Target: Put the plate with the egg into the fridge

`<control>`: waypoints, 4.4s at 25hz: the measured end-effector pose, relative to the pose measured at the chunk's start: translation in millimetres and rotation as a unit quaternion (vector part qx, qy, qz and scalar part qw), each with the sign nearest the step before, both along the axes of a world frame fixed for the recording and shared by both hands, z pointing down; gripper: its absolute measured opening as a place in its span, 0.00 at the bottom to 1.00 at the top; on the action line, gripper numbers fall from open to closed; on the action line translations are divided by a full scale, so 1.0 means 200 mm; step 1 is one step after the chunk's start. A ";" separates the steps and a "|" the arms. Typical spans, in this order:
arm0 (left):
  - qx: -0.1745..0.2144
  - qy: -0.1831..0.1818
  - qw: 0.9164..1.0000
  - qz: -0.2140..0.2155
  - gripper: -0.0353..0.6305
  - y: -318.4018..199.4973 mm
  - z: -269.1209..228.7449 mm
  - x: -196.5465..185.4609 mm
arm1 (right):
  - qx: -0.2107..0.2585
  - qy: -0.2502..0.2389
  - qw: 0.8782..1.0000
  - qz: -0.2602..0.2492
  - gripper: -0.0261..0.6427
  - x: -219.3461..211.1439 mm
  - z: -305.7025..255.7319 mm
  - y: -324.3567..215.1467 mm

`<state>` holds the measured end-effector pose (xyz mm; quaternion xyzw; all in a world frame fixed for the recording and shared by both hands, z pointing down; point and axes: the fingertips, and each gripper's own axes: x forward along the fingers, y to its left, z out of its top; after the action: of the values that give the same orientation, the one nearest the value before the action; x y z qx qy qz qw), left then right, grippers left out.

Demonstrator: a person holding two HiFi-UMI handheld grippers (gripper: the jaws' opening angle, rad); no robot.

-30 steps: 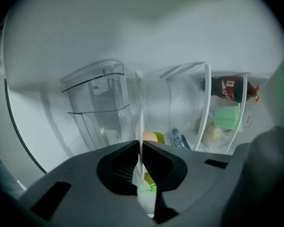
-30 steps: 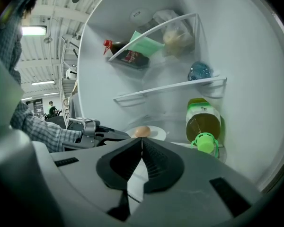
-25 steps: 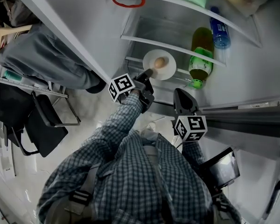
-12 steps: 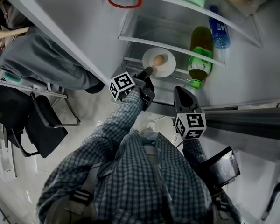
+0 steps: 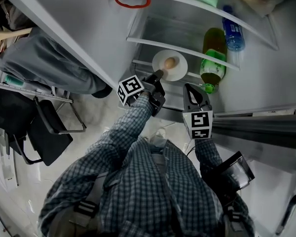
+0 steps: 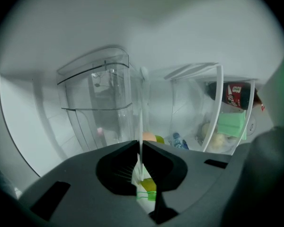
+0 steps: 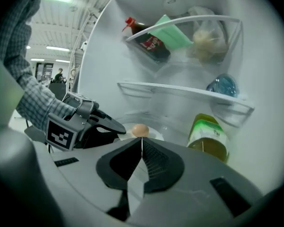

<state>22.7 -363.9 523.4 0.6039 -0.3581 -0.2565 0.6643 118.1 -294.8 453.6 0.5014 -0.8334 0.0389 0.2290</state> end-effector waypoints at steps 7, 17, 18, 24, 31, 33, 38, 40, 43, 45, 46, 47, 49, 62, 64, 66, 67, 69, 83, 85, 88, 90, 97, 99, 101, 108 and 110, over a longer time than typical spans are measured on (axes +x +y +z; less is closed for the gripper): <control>-0.002 0.003 1.000 -0.001 0.08 0.00 0.00 0.00 | 0.052 0.201 0.974 -0.085 0.05 -0.11 0.09 -0.03; -0.003 0.008 1.000 -0.003 0.08 0.00 0.00 0.00 | 0.083 0.363 0.909 -0.189 0.16 -0.24 0.23 -0.05; -0.003 0.008 1.000 -0.003 0.08 0.00 0.00 0.00 | 0.087 0.367 0.906 -0.192 0.16 -0.25 0.23 -0.06; -0.002 0.007 1.000 -0.002 0.08 0.00 0.00 0.00 | 0.102 0.401 0.886 -0.208 0.16 -0.29 0.28 -0.09; 0.001 0.007 1.000 0.001 0.08 0.01 -0.01 0.00 | 0.103 0.441 0.863 -0.224 0.16 -0.28 0.35 -0.11; 0.001 0.008 1.000 0.002 0.08 0.01 0.00 0.00 | 0.109 0.455 0.854 -0.226 0.16 -0.28 0.36 -0.12; 0.000 0.009 1.000 0.002 0.08 0.01 0.00 0.00 | 0.111 0.468 0.846 -0.230 0.10 -0.27 0.35 -0.14; 0.000 0.012 1.000 0.002 0.08 0.01 0.00 0.01 | 0.111 0.472 0.844 -0.230 0.10 -0.27 0.34 -0.15; 0.002 0.020 1.000 0.003 0.08 0.01 -0.01 0.01 | 0.101 0.472 0.846 -0.226 0.09 -0.27 0.34 -0.15; 0.004 0.024 1.000 0.002 0.08 0.01 -0.01 0.01 | 0.095 0.476 0.844 -0.228 0.09 -0.27 0.34 -0.15; 0.006 0.026 1.000 0.000 0.08 0.02 -0.01 0.00 | 0.093 0.475 0.844 -0.229 0.09 -0.27 0.34 -0.15; 0.007 0.029 1.000 -0.001 0.08 0.02 -0.01 0.00 | 0.093 0.475 0.844 -0.230 0.09 -0.28 0.34 -0.15; 0.009 0.032 0.999 -0.002 0.08 0.02 -0.01 0.00 | 0.093 0.479 0.841 -0.231 0.09 -0.27 0.34 -0.15; 0.035 0.021 0.999 0.013 0.09 0.05 -0.05 -0.01 | 0.083 0.475 0.848 -0.222 0.09 -0.28 0.34 -0.16; 0.037 0.022 0.999 0.021 0.09 0.07 -0.06 0.01 | 0.082 0.476 0.848 -0.218 0.09 -0.27 0.34 -0.17; 0.036 0.023 0.999 0.025 0.09 0.08 -0.05 0.01 | 0.084 0.479 0.846 -0.217 0.09 -0.27 0.34 -0.17; 0.035 0.023 0.999 0.024 0.09 0.09 -0.05 0.01 | 0.085 0.480 0.846 -0.216 0.09 -0.27 0.35 -0.17; 0.036 0.025 0.999 0.022 0.09 0.10 -0.05 0.01 | 0.088 0.480 0.846 -0.214 0.09 -0.27 0.35 -0.18; 0.022 0.048 0.998 0.024 0.09 0.15 -0.06 0.01 | 0.083 0.485 0.847 -0.203 0.09 -0.29 0.34 -0.20; 0.021 0.049 0.998 0.028 0.09 0.16 -0.06 0.03 | 0.083 0.486 0.846 -0.201 0.09 -0.29 0.35 -0.21; 0.019 0.053 0.998 0.027 0.09 0.18 -0.06 0.03 | 0.084 0.482 0.849 -0.201 0.09 -0.29 0.35 -0.21; 0.018 0.057 0.998 0.026 0.09 0.19 -0.06 0.04 | 0.083 0.470 0.856 -0.199 0.10 -0.29 0.34 -0.21; 0.027 0.062 0.997 0.032 0.09 0.19 -0.09 0.06 | 0.076 0.441 0.874 -0.193 0.10 -0.28 0.34 -0.20; 0.027 0.063 0.997 0.034 0.09 0.19 -0.09 0.06 | 0.073 0.436 0.876 -0.192 0.12 -0.28 0.34 -0.19; 0.024 0.060 0.997 0.035 0.09 0.19 -0.08 0.06 | 0.071 0.432 0.878 -0.192 0.14 -0.28 0.34 -0.18; 0.054 0.034 0.997 0.051 0.09 0.22 -0.14 0.07 | 0.074 0.414 0.890 -0.177 0.16 -0.26 0.30 -0.14; 0.064 0.020 0.996 0.056 0.08 0.23 -0.16 0.07 | 0.074 0.407 0.894 -0.171 0.16 -0.26 0.29 -0.12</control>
<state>36.1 -318.2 491.5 0.6594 -0.2929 -0.2533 0.6444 67.1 -319.1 512.4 0.3391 -0.7407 -0.2701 0.5132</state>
